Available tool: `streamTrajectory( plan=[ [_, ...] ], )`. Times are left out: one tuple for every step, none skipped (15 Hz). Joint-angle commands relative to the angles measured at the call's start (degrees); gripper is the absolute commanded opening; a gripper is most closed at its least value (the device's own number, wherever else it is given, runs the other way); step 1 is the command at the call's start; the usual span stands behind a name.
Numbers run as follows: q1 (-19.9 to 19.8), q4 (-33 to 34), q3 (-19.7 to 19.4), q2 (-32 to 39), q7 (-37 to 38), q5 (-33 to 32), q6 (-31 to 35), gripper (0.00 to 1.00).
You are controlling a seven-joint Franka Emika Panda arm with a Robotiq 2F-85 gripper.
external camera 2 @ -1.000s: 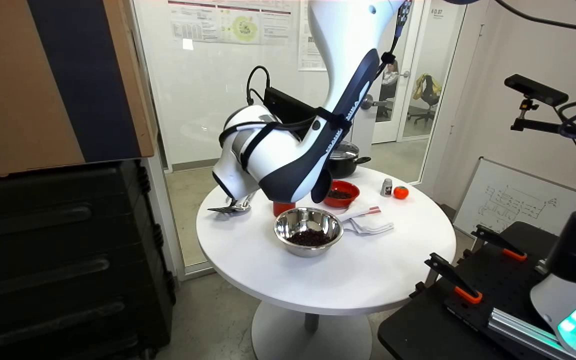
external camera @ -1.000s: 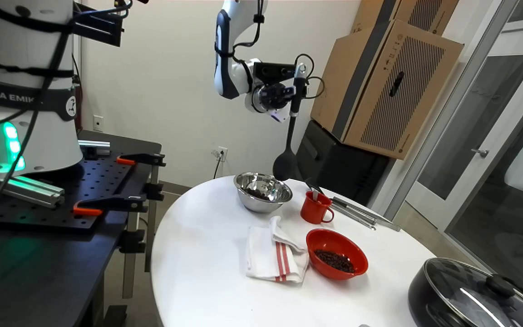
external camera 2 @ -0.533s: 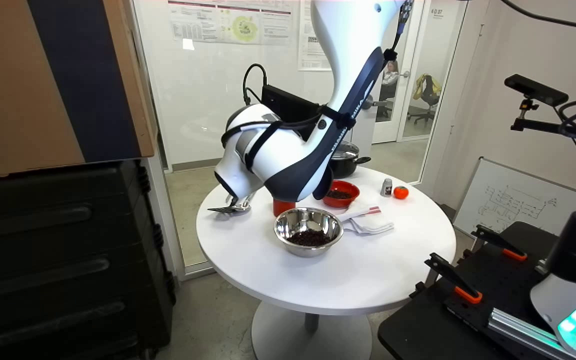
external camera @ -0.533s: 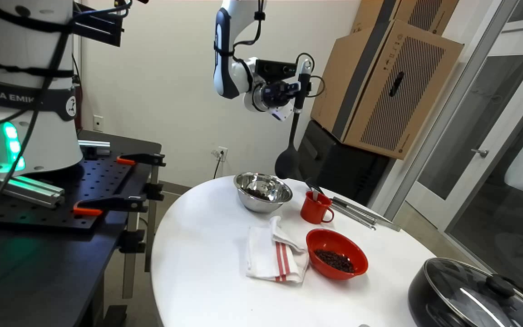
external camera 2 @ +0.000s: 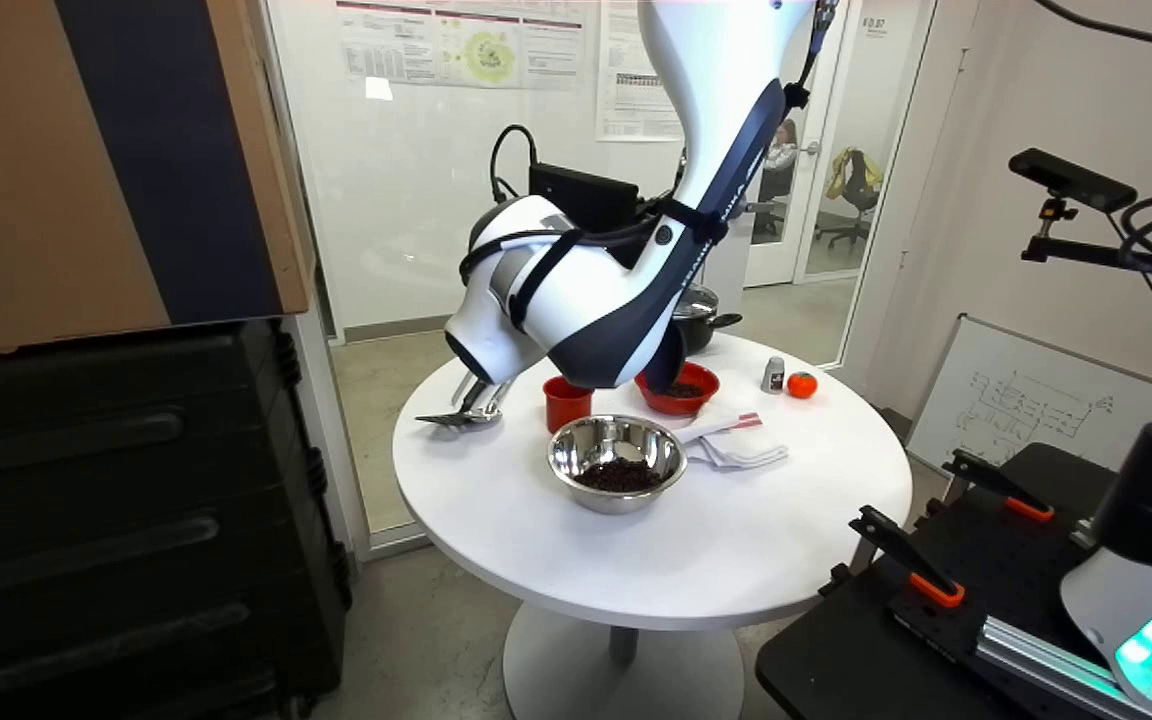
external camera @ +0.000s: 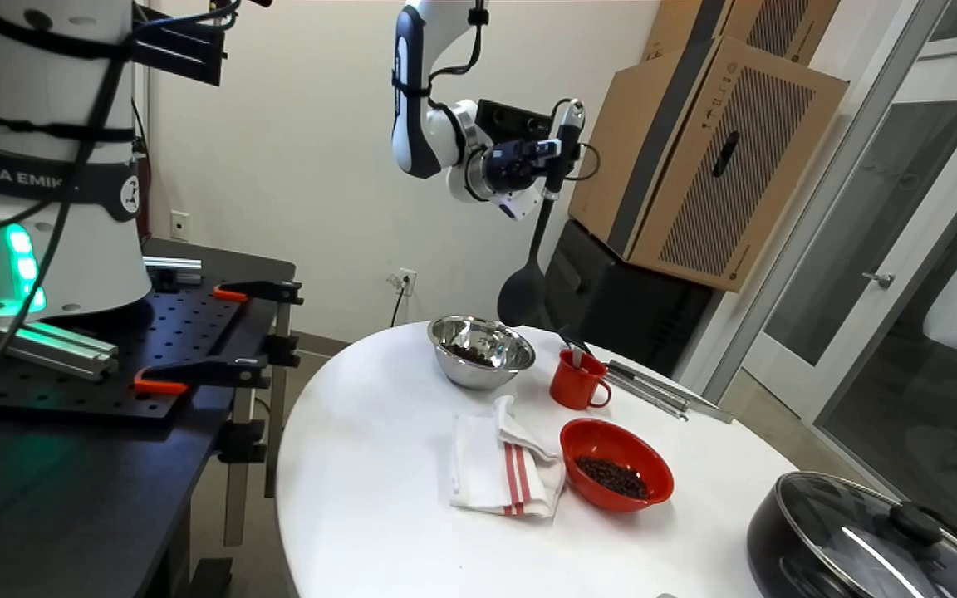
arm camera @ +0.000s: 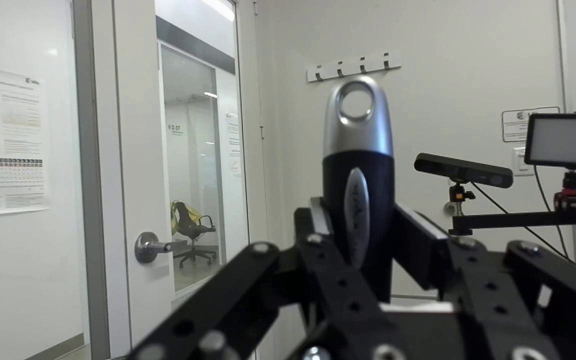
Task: Use the black ladle to stir the contents in the silver bowl
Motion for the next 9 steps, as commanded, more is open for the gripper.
streamTrajectory(
  plan=[
    [-5.51,-3.38,0.09,-4.41,0.89,3.67,2.14,0.08],
    [-7.26,-3.76,-0.03,-5.22,1.86,5.64,2.62,0.08],
    [-9.43,-4.16,-0.1,-6.24,3.91,8.78,3.42,0.08],
    [-11.15,-4.57,-0.34,-7.08,5.68,11.23,4.03,0.08],
    [-13.04,-5.53,-0.53,-8.3,7.68,13.98,5.12,0.08],
    [-14.84,-6.3,-0.74,-9.43,9.54,16.62,6.42,0.08],
    [-16.5,-7.2,-1.0,-10.64,11.36,19.27,7.82,0.08],
    [-17.87,-7.97,-1.3,-11.88,12.97,21.89,9.09,0.08],
    [-19.11,-8.64,-1.75,-13.01,14.6,24.42,10.32,0.08]
  ],
)
